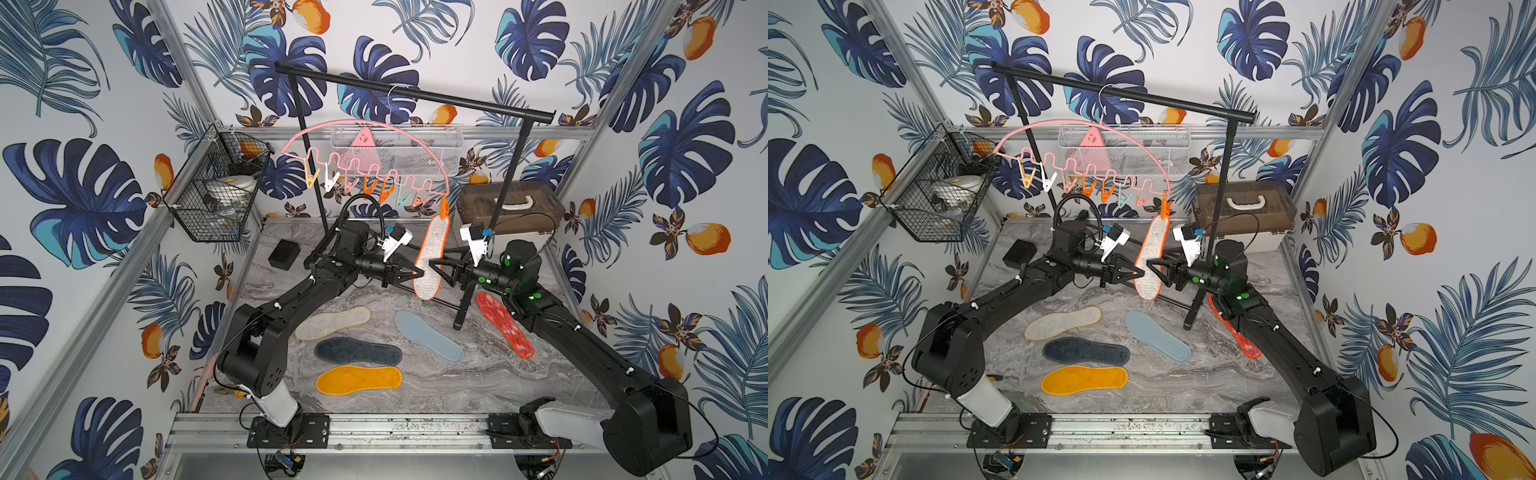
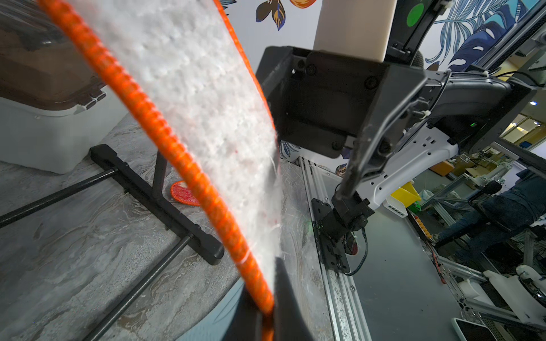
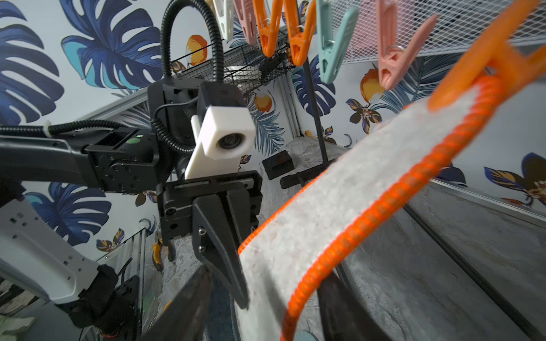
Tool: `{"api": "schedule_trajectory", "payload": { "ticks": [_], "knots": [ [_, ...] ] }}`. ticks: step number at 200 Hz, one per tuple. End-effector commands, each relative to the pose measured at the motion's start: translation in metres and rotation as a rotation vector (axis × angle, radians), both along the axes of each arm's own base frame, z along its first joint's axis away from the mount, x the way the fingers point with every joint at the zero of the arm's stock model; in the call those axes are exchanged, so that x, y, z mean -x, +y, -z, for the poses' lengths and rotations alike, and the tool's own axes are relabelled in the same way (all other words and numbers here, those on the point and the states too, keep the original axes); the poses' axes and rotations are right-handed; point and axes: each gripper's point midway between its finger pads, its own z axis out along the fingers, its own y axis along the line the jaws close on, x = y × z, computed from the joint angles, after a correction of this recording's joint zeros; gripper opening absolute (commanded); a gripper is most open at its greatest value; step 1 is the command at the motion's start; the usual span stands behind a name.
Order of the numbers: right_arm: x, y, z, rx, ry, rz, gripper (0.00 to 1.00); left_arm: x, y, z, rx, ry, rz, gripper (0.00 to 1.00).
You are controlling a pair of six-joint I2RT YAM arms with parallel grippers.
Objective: Take the shoe insoles off the hanger
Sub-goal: Remove the insole from the hanger, then open the clamp at the hanger.
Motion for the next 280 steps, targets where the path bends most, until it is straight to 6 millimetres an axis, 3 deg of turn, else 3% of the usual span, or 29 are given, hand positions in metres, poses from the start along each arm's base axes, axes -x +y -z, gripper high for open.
{"api": "schedule_trajectory", "payload": {
  "ticks": [1,17,60,64,79,114,139,191,232,280],
  "knots": [
    [-0.017,-0.017,0.012,0.043,0.136,0.155,0.71,0.006,-0.001,0.000,0.001,-0.024,0.040,0.00],
    [-0.022,-0.022,0.015,0.077,0.173,0.190,0.71,0.007,-0.001,-0.001,-0.001,-0.025,0.048,0.00],
    [-0.050,-0.038,-0.002,-0.025,0.256,0.372,0.69,0.008,0.000,0.000,-0.011,-0.025,0.050,0.00],
    [-0.053,-0.040,-0.014,-0.035,0.241,0.387,0.69,0.008,0.000,0.001,-0.012,-0.027,0.051,0.00],
    [-0.059,-0.043,-0.025,-0.067,0.238,0.422,0.69,0.010,0.001,0.002,-0.017,-0.029,0.053,0.00],
    [-0.070,-0.040,-0.047,-0.149,0.224,0.428,0.77,0.013,0.002,0.003,-0.020,-0.027,0.066,0.00],
    [-0.086,-0.038,-0.050,-0.158,0.288,0.461,0.77,0.017,0.003,0.001,-0.022,-0.034,0.076,0.00],
    [-0.108,-0.026,-0.048,-0.199,0.366,0.455,0.65,0.023,0.005,-0.003,-0.024,-0.047,0.092,0.00],
    [-0.112,-0.018,-0.055,-0.234,0.374,0.420,0.52,0.026,0.006,-0.005,-0.026,-0.054,0.096,0.00],
    [-0.114,-0.014,-0.056,-0.244,0.387,0.401,0.44,0.027,0.006,-0.005,-0.028,-0.055,0.098,0.00]
  ]
}}
